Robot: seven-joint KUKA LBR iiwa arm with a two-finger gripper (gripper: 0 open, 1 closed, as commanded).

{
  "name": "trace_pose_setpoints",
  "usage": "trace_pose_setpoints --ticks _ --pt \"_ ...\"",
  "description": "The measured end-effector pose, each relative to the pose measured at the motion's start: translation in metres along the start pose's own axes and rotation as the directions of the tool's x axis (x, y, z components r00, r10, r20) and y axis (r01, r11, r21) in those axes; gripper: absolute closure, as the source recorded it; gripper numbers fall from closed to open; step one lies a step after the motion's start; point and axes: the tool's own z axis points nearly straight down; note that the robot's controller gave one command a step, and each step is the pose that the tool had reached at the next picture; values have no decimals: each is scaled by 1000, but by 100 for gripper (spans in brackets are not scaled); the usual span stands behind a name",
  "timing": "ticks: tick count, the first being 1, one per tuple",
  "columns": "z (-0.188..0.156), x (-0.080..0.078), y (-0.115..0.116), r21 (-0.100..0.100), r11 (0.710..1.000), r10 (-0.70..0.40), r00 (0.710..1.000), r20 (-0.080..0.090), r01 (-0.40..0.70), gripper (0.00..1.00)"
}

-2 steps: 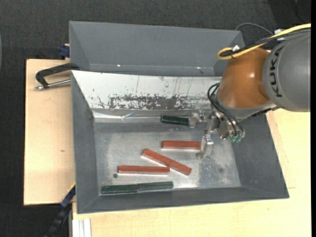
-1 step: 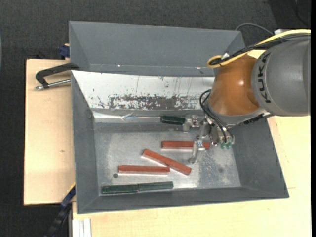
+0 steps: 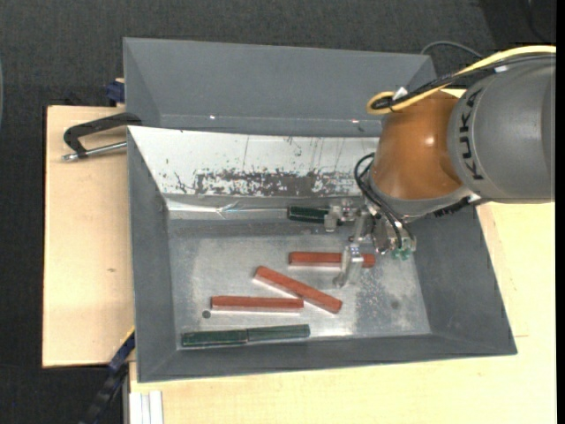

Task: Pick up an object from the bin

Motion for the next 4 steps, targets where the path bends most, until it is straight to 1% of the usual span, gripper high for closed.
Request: trace_pose_setpoints --ticks 1,2,3,4 --pt "26 9 -8 0 999 33 999 -5 -33 0" --pt "30 7 -5 0 998 65 998 -1 -65 100" --pt "30 7 -5 0 998 64 998 -2 -64 100" --pt "26 8 -5 0 998 65 998 -7 -65 100"
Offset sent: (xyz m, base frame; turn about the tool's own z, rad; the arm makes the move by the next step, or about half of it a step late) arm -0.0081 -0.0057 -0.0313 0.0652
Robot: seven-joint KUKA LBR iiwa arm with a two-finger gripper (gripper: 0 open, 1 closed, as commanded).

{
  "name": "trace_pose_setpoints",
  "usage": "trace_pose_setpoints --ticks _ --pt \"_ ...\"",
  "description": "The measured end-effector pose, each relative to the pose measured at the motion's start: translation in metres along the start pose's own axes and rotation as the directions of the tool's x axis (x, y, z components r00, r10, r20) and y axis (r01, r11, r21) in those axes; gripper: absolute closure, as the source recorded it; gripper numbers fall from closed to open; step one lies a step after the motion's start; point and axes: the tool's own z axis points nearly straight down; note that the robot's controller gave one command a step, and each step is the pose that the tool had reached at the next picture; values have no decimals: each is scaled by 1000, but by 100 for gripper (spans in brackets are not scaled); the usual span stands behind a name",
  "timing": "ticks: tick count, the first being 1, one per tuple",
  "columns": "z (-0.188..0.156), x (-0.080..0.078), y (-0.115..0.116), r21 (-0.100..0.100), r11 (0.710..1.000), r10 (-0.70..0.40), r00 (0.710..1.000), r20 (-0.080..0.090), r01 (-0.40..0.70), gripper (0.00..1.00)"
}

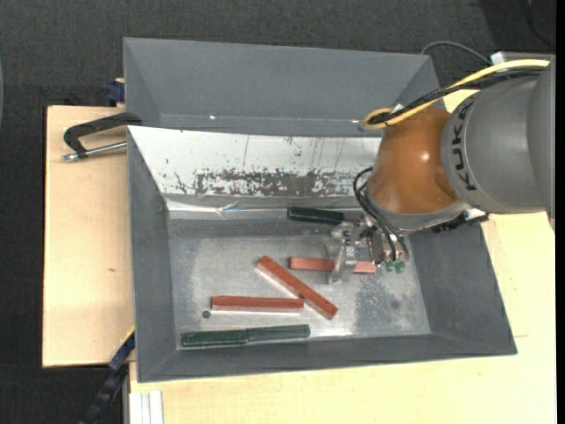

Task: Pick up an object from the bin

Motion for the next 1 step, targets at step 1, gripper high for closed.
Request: trace_pose_setpoints --ticks 1 --pt "-14 0 0 0 1000 0 1000 1 0 100"
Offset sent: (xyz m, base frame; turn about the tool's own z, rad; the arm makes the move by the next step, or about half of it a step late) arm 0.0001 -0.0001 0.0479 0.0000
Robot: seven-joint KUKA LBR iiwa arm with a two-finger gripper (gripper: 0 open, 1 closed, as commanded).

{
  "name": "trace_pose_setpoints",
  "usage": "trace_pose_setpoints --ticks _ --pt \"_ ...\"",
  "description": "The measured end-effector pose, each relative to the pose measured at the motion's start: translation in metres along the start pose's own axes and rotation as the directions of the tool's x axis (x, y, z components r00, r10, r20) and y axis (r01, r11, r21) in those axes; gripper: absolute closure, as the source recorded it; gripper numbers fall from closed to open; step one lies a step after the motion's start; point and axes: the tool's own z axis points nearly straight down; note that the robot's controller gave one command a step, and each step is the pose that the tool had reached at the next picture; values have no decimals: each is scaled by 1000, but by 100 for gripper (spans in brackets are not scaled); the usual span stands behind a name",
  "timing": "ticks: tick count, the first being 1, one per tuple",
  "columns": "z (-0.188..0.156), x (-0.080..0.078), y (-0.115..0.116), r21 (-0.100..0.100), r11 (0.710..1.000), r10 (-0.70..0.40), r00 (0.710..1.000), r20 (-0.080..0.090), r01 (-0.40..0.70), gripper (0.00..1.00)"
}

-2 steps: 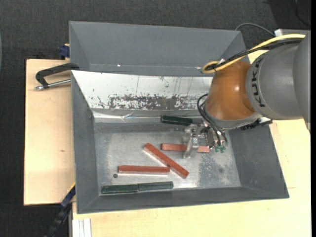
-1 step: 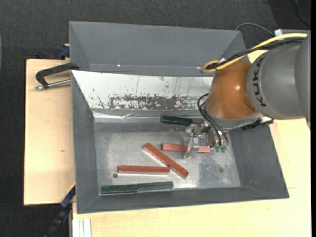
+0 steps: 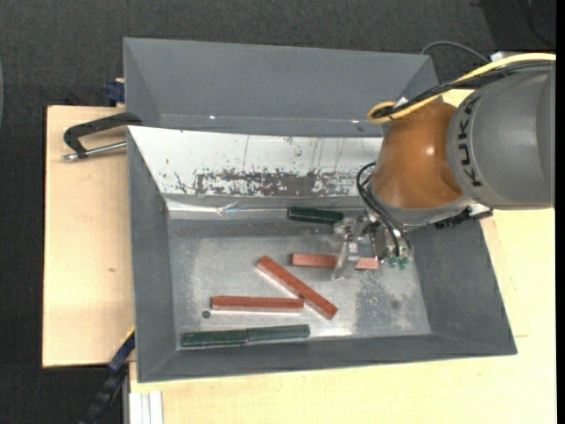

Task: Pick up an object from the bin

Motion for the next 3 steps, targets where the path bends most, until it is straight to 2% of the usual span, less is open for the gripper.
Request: trace_pose_setpoints --ticks 1,2,3 --pt "-12 -1 0 0 1000 -1 1000 4 1 100" --pt "-27 0 0 0 1000 -1 1000 -2 1 100" --pt "-47 0 0 0 1000 0 1000 0 0 100"
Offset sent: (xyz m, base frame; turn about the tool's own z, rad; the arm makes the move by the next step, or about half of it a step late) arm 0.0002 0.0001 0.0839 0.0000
